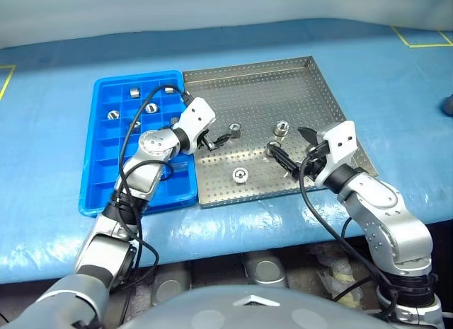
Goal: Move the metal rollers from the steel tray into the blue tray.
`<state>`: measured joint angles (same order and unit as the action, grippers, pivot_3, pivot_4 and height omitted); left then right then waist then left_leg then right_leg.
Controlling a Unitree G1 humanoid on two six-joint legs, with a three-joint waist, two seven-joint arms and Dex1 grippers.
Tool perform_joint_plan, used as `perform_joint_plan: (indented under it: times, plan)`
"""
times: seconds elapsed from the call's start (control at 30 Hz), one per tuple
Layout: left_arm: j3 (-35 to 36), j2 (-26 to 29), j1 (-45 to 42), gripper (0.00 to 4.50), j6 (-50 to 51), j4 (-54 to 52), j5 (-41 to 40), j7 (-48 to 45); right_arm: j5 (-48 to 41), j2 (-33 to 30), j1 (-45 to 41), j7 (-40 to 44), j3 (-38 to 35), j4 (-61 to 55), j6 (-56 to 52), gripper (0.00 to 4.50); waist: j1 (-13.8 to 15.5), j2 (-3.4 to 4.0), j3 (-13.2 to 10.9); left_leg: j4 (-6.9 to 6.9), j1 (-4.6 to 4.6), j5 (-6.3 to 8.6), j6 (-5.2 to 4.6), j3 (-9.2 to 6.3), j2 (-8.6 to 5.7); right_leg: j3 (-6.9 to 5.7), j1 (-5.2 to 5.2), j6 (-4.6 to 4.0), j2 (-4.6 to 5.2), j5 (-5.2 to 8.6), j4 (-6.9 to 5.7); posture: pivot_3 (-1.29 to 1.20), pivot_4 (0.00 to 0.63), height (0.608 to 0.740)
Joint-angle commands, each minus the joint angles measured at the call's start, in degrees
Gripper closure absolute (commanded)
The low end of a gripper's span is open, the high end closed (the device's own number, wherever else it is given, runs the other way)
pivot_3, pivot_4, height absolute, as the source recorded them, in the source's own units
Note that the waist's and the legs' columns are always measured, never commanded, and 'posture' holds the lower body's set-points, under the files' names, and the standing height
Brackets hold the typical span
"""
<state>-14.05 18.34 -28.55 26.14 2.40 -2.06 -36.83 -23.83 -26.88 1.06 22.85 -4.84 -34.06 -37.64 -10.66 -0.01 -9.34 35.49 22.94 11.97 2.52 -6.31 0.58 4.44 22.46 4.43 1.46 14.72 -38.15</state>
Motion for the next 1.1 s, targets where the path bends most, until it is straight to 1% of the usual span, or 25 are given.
perform_joint_plan:
  times: [0.03,0.37,0.5,0.63,0.73,0.8,0.93,1.07,1.1]
  plan:
    - [1.1,1.3,0.0,0.32,0.0,-3.5,-0.7,-0.9,-0.4,-0.3,-0.7,0.6,-0.4,-1.1,0.8,0.02,0.1,0.00,0.0,0.00,0.00,0.00,0.00,0.00,0.00,0.00,0.00,0.00,0.00,0.00,-0.01,-0.22,0.150,0.740]
    - [1.1,2.0,1.0,0.32,0.5,-5.6,-1.5,-0.7,0.9,0.0,-3.5,1.1,0.4,2.7,1.3,0.02,0.9,0.00,0.0,0.01,0.00,0.00,0.00,-0.01,0.00,-0.01,0.00,0.00,0.00,0.00,-0.01,-0.19,0.150,0.740]
    - [-0.1,0.7,0.0,0.32,1.1,-3.8,-1.3,-0.7,1.6,0.2,-3.3,0.9,1.0,2.4,1.7,0.02,1.2,0.00,0.0,0.00,0.00,0.00,0.00,-0.01,0.00,0.00,0.00,0.00,0.00,0.00,-0.01,-0.21,0.150,0.740]
    - [-1.8,-3.8,-4.1,0.32,1.1,4.3,0.6,1.7,1.6,1.2,-2.3,-0.1,0.8,1.4,1.8,0.02,1.6,0.00,0.0,0.06,0.00,0.00,0.00,-0.01,-0.02,-0.02,-0.03,0.01,0.01,-0.01,-0.01,-0.24,0.150,0.740]
    - [-2.6,-7.1,-8.1,0.32,0.7,12.5,3.0,5.0,1.7,1.6,-1.4,-0.5,1.3,0.3,1.9,0.02,1.4,-0.01,0.0,0.12,0.01,0.01,-0.01,0.01,-0.05,0.00,-0.05,0.05,0.01,-0.03,0.00,-0.26,0.150,0.740]
    - [-3.1,-8.6,-10.1,0.32,-0.7,17.6,4.7,7.1,1.9,1.9,-0.8,-1.0,1.2,-0.3,2.1,0.02,0.7,0.00,0.0,0.12,0.03,0.02,-0.03,0.01,-0.05,0.01,-0.04,0.06,0.01,-0.03,0.02,-0.27,0.150,0.740]
    - [-3.9,-11.6,-12.9,0.32,-2.9,26.4,5.8,7.6,2.3,2.6,-0.1,-2.2,1.2,-1.3,2.0,0.02,-0.6,0.00,0.0,0.08,0.04,0.03,-0.06,0.03,-0.04,0.04,-0.02,0.06,0.00,-0.03,0.04,-0.30,0.150,0.740]
    - [-2.6,-13.8,-15.1,0.32,-3.7,33.2,6.8,10.6,2.4,2.8,0.2,-2.8,1.0,-2.3,2.2,0.02,-1.2,0.04,0.0,0.12,0.06,0.03,-0.06,0.03,-0.05,0.03,-0.03,0.07,0.01,-0.03,0.04,-0.31,0.150,0.740]
    - [-2.1,-14.1,-15.1,0.71,-4.1,33.9,6.5,10.6,2.5,2.9,0.4,-3.0,0.9,-2.4,2.2,0.00,-1.2,0.04,0.0,0.14,0.04,0.03,-0.06,0.03,-0.07,0.04,-0.07,0.10,0.01,-0.05,0.04,-0.32,0.150,0.740]
